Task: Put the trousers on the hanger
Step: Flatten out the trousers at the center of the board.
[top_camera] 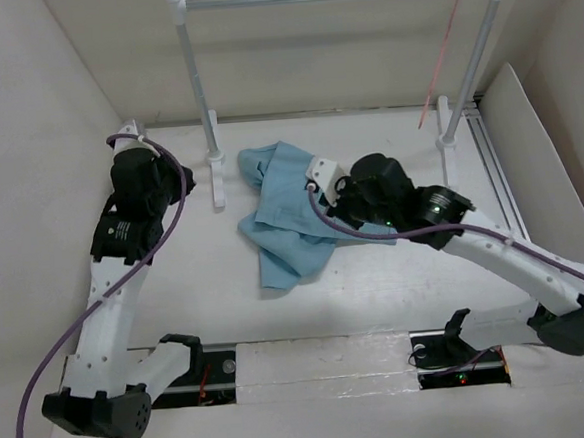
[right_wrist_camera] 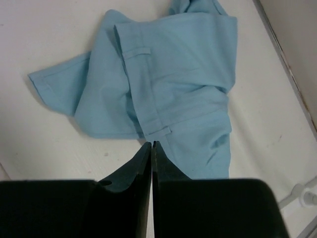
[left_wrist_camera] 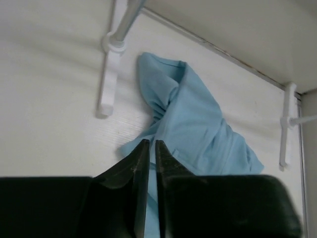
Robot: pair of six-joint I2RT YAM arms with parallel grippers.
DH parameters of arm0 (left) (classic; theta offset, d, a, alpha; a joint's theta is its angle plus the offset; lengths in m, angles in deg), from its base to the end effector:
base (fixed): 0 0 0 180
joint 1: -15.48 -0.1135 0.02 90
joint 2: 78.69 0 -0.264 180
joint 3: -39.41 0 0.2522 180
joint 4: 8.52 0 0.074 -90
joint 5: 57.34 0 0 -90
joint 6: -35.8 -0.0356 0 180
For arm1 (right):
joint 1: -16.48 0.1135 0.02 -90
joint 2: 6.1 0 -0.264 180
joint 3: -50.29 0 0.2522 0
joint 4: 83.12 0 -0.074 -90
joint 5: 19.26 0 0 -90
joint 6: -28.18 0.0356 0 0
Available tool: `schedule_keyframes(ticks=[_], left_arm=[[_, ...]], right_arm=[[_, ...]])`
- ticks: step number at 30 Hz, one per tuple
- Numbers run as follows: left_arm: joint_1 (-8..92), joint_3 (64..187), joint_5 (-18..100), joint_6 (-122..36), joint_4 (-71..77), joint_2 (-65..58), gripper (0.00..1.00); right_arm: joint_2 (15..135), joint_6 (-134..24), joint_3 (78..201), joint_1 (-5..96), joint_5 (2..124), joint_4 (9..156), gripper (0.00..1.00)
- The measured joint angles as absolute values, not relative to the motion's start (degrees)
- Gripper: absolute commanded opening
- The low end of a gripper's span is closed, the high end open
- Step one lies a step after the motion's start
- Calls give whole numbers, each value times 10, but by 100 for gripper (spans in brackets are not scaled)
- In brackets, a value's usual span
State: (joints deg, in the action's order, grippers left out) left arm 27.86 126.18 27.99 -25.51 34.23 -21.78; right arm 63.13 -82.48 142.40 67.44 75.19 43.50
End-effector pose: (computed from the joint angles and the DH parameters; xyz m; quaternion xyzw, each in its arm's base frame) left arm 0.1973 -0.0403 0.4358 -0.1360 0.7699 -0.1886 0.5944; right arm 0.1616 0.1948 0.4028 -0.4920 0.7148 0.0971 0.4874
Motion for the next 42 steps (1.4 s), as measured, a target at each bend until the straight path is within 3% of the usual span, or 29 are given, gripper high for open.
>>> schedule_keyframes(ticks=[1,2,3,4,5,6,10,16,23,25,28,29,31,32,34,38,42], left_arm=[[262,1250,279,-250,336,-209,20],[255,1244,279,-244,333,-205,39],[229,1214,283,-234,319,-188,47],[204,1188,297,-225,305,-177,54],[183,1160,313,-218,293,-167,57],[161,1130,330,-207,278,-158,58],[116,1032,387,-173,245,-132,57],[143,947,437,-145,187,-150,59],[145,882,463,-138,140,-155,60],[145,873,469,-137,131,-149,60],[145,871,476,-136,115,-129,61],[145,871,478,-136,109,-120,62],[145,871,483,-137,95,-102,64],[145,871,490,-136,87,-91,64],[146,871,502,-136,64,-65,64],[177,879,520,-137,25,19,66],[235,930,536,-134,-15,84,66]], right_arm=[[651,-827,1424,682,751,446,19],[673,-829,1424,689,751,457,51],[694,-833,1424,695,750,469,51],[715,-833,1424,700,748,481,60],[739,-835,1424,705,747,495,70],[765,-838,1424,707,746,512,73],[865,-844,1428,713,750,560,76],[1028,-850,1505,713,756,594,77],[1128,-845,1581,708,763,639,81],[1151,-843,1606,708,776,651,80],[1169,-837,1612,705,806,675,66],[1171,-834,1608,704,816,686,53],[1171,-827,1601,699,834,694,39],[1171,-824,1601,697,842,696,16],[1171,-819,1605,690,861,693,0],[1161,-811,1608,678,894,685,0],[1029,-828,1556,665,902,649,0]])
